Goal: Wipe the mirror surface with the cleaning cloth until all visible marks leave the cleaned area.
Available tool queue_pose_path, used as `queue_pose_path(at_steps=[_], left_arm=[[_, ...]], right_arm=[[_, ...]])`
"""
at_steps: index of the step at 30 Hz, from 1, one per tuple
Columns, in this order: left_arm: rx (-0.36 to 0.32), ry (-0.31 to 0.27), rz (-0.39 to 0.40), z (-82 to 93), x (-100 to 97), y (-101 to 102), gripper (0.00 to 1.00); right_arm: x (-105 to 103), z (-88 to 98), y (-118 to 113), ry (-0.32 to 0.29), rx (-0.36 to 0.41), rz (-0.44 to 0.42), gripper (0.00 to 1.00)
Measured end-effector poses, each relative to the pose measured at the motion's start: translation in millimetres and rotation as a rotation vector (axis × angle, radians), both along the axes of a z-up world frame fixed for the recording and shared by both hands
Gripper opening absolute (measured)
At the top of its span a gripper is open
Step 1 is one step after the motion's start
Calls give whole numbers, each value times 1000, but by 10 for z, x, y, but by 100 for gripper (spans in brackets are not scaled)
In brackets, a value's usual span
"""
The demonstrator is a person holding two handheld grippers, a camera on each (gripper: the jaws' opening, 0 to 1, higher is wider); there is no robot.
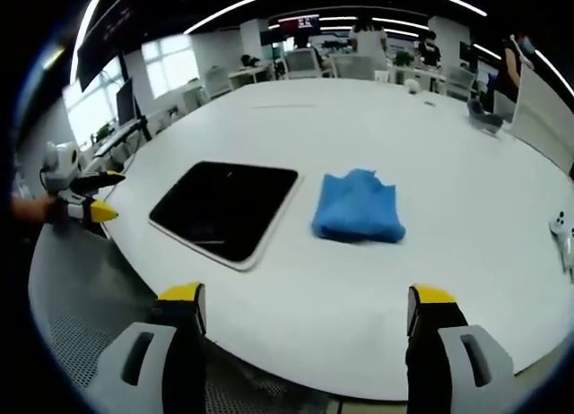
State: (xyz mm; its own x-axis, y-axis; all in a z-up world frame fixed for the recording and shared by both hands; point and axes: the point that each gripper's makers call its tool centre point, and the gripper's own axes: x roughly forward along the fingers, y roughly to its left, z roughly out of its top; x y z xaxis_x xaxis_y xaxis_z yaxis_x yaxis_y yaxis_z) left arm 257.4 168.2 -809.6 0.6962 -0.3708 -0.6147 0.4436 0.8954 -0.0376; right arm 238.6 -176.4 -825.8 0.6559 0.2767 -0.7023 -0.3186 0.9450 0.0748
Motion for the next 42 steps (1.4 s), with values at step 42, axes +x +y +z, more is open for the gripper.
queue_pose_path(at_steps=[42], left_arm=[[-1, 16, 24, -13, -23, 29, 100]], right_arm=[[778, 894, -415, 281, 4, 70, 94]])
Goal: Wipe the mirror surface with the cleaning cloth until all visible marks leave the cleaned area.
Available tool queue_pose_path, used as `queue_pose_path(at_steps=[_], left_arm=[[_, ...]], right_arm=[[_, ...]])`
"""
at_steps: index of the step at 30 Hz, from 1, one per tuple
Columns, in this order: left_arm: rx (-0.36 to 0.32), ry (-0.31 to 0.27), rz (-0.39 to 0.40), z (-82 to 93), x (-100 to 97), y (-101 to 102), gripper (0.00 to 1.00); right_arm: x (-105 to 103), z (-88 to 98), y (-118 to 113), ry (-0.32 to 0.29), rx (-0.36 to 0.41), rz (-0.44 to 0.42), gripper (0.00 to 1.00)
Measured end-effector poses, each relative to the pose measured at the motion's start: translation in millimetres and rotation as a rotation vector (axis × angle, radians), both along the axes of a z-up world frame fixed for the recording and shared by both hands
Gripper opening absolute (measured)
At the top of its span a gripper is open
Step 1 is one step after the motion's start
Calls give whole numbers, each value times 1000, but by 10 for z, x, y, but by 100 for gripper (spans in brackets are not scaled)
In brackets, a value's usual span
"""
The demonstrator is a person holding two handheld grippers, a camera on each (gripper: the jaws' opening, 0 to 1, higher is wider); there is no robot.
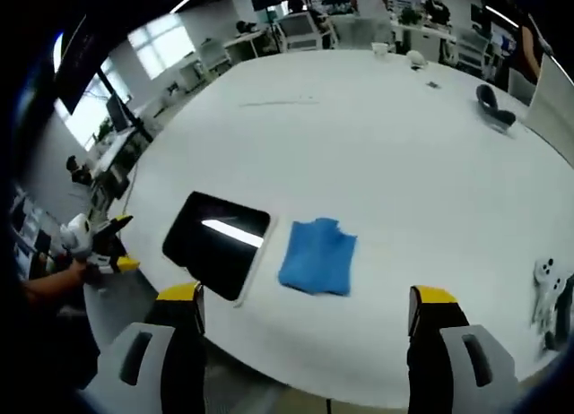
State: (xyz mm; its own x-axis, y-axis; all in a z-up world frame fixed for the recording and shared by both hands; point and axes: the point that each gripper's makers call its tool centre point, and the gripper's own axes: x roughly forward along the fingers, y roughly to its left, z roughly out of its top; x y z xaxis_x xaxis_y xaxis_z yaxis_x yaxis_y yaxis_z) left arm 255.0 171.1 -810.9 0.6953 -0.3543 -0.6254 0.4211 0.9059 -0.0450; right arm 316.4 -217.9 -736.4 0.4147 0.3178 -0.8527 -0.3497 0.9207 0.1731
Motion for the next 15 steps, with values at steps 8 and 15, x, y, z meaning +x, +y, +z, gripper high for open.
queue_pose_path(at_steps=[8, 15], left_arm=[[1, -1, -2, -12, 12, 7, 100], [-5, -9, 6, 3, 23, 16, 100]], right_arm=[[292, 81, 153, 5, -9, 75, 91], [403, -21, 172, 10, -54, 89, 90]])
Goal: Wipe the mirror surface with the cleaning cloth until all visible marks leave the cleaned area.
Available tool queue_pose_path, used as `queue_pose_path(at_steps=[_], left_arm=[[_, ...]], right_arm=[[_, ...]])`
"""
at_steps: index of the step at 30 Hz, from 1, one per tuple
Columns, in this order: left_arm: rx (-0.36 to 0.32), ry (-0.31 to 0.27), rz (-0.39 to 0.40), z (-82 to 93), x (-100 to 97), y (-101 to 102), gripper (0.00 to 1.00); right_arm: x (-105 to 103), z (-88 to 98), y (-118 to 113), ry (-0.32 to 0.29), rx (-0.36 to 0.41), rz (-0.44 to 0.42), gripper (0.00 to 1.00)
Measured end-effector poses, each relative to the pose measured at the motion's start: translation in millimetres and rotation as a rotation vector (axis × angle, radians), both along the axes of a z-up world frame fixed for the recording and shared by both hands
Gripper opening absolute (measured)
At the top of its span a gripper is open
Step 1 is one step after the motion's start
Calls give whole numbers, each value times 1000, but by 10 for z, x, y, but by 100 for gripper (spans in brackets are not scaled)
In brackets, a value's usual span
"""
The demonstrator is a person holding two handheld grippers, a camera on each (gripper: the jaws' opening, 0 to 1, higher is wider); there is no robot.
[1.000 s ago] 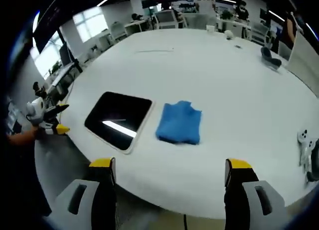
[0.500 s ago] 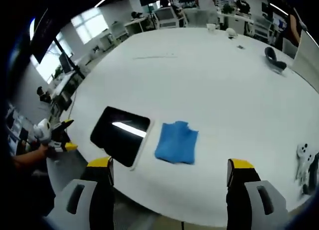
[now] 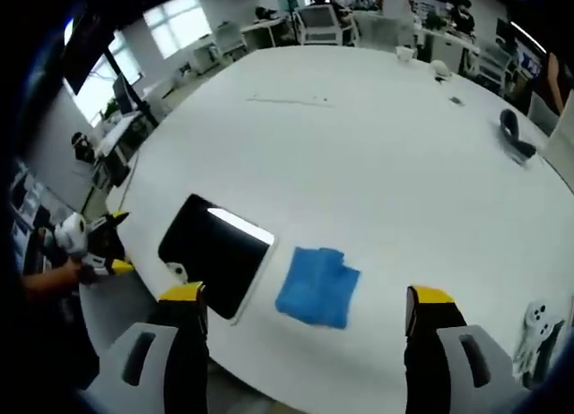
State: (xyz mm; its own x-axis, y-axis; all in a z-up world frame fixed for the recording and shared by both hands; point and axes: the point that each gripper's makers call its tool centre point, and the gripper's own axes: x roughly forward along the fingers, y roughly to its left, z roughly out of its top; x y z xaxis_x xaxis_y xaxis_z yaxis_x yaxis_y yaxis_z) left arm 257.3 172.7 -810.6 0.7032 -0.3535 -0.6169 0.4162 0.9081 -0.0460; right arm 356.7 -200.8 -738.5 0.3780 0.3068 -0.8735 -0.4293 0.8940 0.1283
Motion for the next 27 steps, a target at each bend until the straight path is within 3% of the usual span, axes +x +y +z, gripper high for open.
queue_pose_path(at_steps=[4, 9, 18, 22, 27], left_arm=[[8, -8, -10, 16, 1, -14, 100], [10, -8, -18, -3, 11, -17, 99], [17, -1, -24, -14, -1, -22, 99], [16, 1, -26, -20, -1, -25, 99], [15, 4, -26, -22, -4, -24, 99]], right_arm=[[55, -60, -32, -8, -21, -10, 87], [185, -209, -77, -75, -10, -74, 80], [70, -611, 1, -57, 10, -64, 63], [86, -713, -17, -84, -5, -41, 45], [74, -843, 2, -78, 5, -59, 43]])
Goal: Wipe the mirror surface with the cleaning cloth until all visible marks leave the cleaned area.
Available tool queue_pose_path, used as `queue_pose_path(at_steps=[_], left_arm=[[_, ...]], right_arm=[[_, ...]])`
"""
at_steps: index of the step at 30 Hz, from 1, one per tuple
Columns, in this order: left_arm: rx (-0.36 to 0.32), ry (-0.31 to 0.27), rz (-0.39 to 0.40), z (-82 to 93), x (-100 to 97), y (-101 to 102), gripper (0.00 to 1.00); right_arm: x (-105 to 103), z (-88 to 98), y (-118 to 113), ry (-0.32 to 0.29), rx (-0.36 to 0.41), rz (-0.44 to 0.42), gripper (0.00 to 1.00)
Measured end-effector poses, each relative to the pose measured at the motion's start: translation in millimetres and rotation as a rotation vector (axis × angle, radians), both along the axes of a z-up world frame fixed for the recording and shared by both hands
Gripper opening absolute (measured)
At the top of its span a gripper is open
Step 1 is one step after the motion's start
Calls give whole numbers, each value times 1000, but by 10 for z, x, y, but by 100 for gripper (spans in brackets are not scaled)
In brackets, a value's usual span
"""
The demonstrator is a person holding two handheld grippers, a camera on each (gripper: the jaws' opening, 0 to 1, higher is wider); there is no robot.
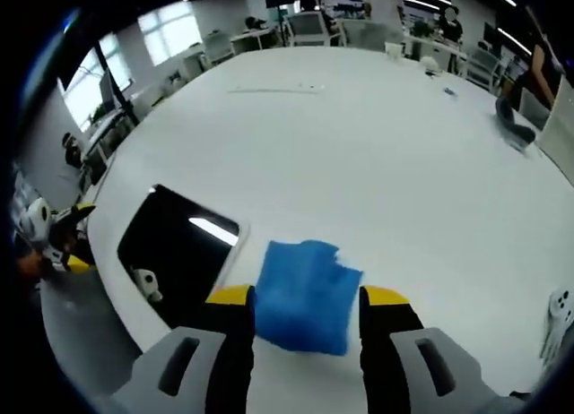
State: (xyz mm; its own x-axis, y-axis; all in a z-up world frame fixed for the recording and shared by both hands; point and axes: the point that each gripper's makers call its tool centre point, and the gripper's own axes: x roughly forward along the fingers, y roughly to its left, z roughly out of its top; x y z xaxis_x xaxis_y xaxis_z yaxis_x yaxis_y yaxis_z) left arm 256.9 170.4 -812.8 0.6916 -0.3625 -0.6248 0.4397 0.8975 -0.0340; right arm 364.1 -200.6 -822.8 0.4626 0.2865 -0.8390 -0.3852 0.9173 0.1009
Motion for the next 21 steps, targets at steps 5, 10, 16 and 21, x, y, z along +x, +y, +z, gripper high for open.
queue_pose_path(at_steps=[5, 10, 16, 21], left_arm=[[4, 6, -5, -15, -7, -1, 99], [6, 10, -9, -14, -18, -6, 99], [4, 9, -8, -17, -14, -5, 99], [9, 14, -13, -28, -17, -9, 99]], right_arm=[[14, -95, 35, 8, 26, -25, 43], [79, -200, 35, 3, 26, -47, 41], [86, -301, 61, -1, 32, -57, 28], [74, -380, 90, 18, 41, -66, 27]])
